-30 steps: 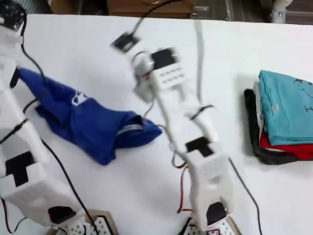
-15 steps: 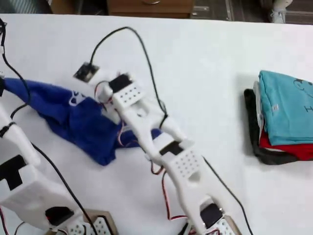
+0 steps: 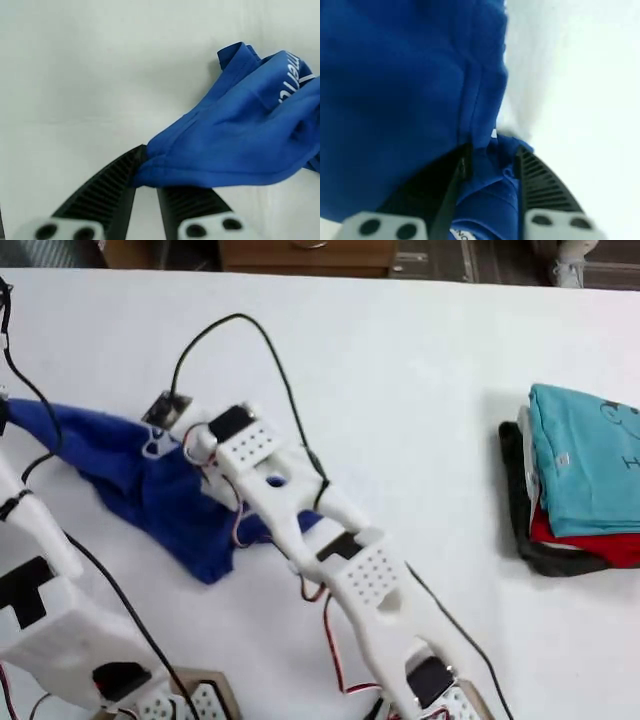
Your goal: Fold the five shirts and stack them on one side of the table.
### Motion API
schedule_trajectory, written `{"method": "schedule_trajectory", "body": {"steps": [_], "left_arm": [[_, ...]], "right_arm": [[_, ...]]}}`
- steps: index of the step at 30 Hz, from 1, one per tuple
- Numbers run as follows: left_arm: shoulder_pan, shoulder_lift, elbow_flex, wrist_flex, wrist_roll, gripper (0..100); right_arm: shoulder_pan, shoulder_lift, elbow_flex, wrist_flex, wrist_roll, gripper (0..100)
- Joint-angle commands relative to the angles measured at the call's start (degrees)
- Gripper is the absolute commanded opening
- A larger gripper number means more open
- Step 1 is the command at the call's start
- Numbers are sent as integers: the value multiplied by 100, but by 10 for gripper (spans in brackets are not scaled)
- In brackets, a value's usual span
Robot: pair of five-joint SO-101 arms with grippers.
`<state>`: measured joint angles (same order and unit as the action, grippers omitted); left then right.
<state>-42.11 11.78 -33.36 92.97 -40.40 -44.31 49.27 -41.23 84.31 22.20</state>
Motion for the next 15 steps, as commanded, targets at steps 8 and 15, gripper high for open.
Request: {"method": "schedule_trajectory", "body": {"steps": [8, 15], "left_arm": [[-18, -360, -31, -97, -35, 20], [-44, -369, -31, -97, -35, 20]], "right_arm": [[-40, -207, -431, 558, -44, 19], [-31, -884, -1890, 1209, 9, 19]]}}
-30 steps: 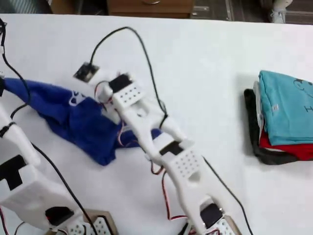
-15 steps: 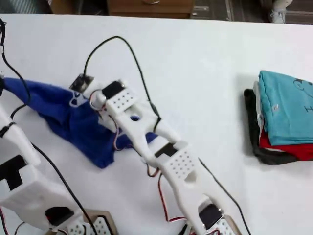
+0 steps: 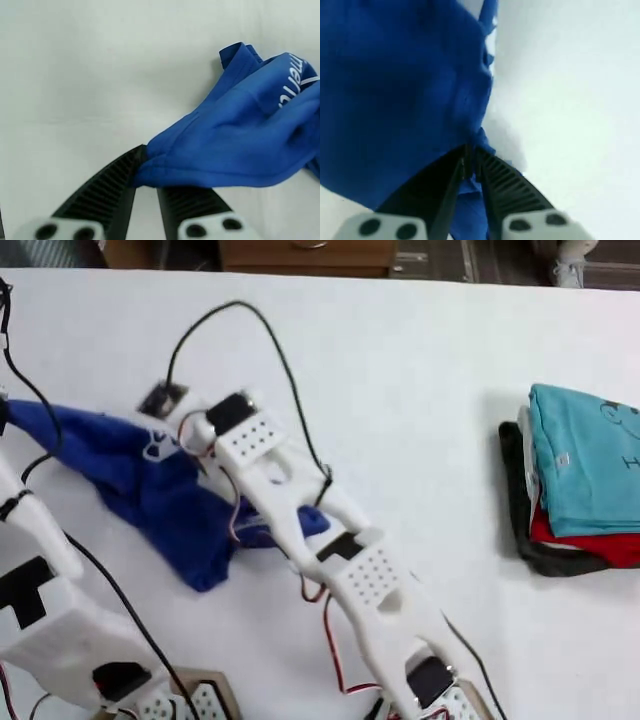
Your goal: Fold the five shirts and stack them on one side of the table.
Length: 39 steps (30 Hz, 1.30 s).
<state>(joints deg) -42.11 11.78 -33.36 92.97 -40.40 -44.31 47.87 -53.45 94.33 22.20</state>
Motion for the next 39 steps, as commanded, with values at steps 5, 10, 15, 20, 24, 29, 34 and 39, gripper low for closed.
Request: {"method": "schedule_trajectory", "body": {"steps": [5, 10, 15, 20, 24, 29, 34, 39], "left_arm": [[-44, -369, -31, -97, -35, 20], [-35, -369, -31, -97, -35, 20], [-35, -369, -31, -97, -35, 20], [-35, -369, -31, -308, -35, 20], [-35, -369, -4, -325, -35, 20], [-35, -369, 4, -325, -35, 20], [-35, -369, 4, -325, -35, 20], [-26, -369, 4, -325, -35, 20]], "right_arm": [[48, -963, -703, 277, 9, 19], [31, -998, -369, 277, 9, 19], [215, -919, -229, 286, 9, 20], [-66, -1103, 448, 338, 9, 28], [-224, -1138, 791, 303, 0, 139], [-233, -1051, 826, 303, -26, 191], [-321, -1033, 826, 295, -35, 166], [-321, -585, 826, 251, -35, 166]]}}
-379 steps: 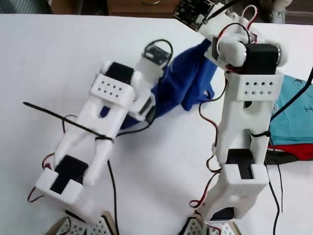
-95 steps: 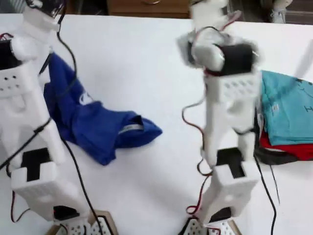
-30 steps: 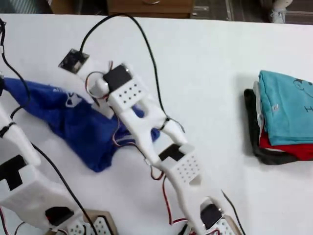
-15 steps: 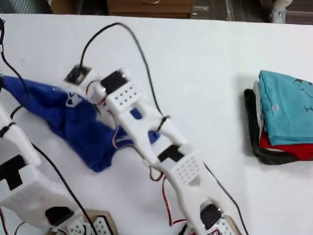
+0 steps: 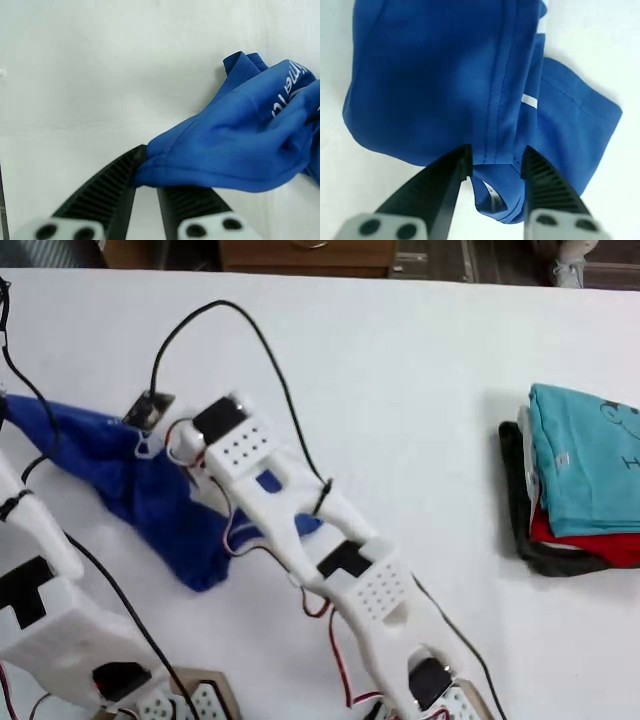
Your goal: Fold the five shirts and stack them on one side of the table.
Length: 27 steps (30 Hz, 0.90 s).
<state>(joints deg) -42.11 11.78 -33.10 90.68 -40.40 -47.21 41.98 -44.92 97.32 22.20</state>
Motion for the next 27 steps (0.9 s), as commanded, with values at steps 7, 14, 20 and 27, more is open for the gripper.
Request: {"method": "schedule_trajectory", "body": {"steps": [7, 14, 20, 27], "left_arm": [[-35, -369, -13, -97, -35, 20], [-18, -369, -31, -97, -35, 20], [35, -360, -57, -105, -35, 20], [26, -369, -57, -105, -35, 20]], "right_arm": [[-48, 523, -79, -251, -35, 166], [-57, 505, -79, -224, -35, 149], [-48, 523, -79, -215, -35, 19], [-40, 488, -79, -198, -35, 19]]}}
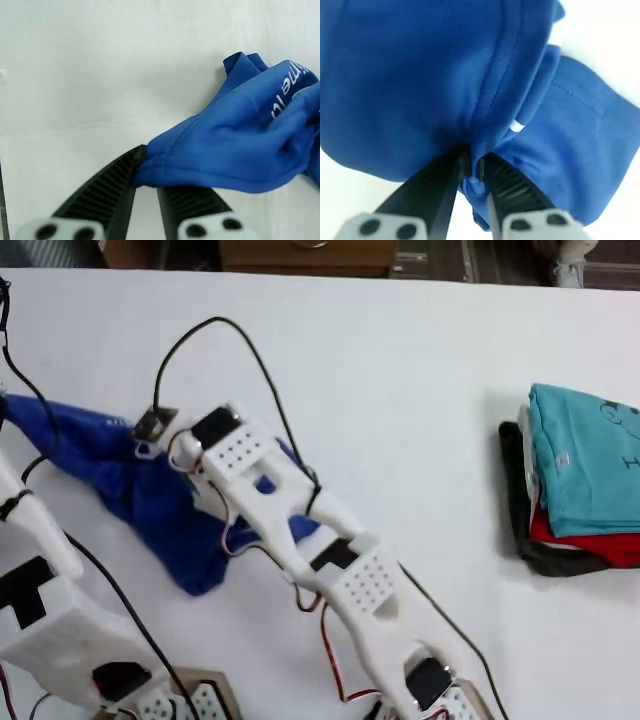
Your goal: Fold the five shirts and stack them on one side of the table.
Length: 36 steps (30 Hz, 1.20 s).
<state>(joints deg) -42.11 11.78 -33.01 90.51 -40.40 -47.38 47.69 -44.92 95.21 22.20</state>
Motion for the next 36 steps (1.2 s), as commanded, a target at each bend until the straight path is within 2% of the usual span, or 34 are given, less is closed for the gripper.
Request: {"method": "schedule_trajectory", "body": {"steps": [1, 8, 17, 24, 30, 36], "left_arm": [[26, -369, -66, -88, -35, 20], [26, -369, -66, -88, -35, 20], [35, -369, -66, -88, -35, 20], [88, -369, -66, -79, -35, 20], [88, -369, -57, -79, -35, 20], [62, -369, -66, -62, -35, 20]], "right_arm": [[-13, -119, -88, 48, -35, 19], [488, -1235, -730, 92, 70, 19], [1341, -2281, -835, 92, 809, 19], [1059, -1754, -114, 31, 862, 20], [576, -989, -105, -259, 862, 20], [400, -629, -105, -470, 818, 21]]}}
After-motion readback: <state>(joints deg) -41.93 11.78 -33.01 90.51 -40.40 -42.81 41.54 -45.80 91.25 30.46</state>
